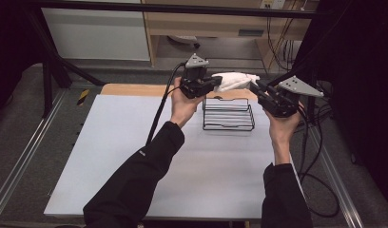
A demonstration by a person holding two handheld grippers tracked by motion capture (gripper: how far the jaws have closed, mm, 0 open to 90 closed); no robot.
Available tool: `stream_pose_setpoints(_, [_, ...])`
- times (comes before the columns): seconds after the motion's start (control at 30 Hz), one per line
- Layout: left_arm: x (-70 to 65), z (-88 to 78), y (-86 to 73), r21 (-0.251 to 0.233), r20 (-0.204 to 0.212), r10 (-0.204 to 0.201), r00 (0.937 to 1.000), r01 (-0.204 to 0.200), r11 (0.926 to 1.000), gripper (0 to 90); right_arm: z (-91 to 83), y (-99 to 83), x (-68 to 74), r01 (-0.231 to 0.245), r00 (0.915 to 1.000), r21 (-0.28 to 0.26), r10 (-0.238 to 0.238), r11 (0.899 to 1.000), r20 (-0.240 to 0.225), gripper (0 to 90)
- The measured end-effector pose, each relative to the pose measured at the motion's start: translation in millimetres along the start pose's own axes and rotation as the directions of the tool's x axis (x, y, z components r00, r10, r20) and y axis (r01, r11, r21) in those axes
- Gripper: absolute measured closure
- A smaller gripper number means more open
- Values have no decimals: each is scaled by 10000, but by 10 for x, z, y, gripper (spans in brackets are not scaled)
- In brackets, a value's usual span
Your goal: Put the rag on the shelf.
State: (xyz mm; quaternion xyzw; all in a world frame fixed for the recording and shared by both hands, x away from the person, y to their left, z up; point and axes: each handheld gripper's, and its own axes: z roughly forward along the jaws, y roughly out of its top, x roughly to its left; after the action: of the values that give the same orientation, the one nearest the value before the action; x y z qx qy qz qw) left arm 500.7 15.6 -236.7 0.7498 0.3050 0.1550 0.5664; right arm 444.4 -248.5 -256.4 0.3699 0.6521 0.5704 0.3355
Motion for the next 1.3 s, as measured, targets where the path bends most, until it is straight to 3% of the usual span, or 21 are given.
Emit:
stream_pose_setpoints(0.13, [-4,25,-25,125,-42,78,10000,-77,9999,893,-29,28,5,49,10000,-32,-50,10000,-81,667])
stream_pose_setpoints(0.3, [0,60,-75,273,-97,96,9999,-93,9996,893,-46,43,17,-48,9998,-56,47,10000,-189,662])
stream_pose_setpoints(0.4, [8,79,-110,347,-134,143,9998,-139,9993,893,-25,52,25,-69,9994,55,71,10000,-327,732])
stream_pose_setpoints(0.57, [10,96,-164,450,-191,261,9995,-252,9987,893,77,9,46,-283,9990,709,306,9971,-312,867])
stream_pose_setpoints(0.73, [17,108,-213,537,-255,393,9989,-379,9978,893,184,-118,26,-331,9993,1323,347,9907,-104,888])
stream_pose_setpoints(1.07, [28,148,-258,540,-310,432,9986,-415,9977,891,280,-177,-13,-371,9993,1469,364,9885,75,864])
stream_pose_setpoints(1.3, [23,26,-294,468,-174,632,9978,-624,9970,852,176,-143,32,-338,9990,1240,372,9917,-251,736])
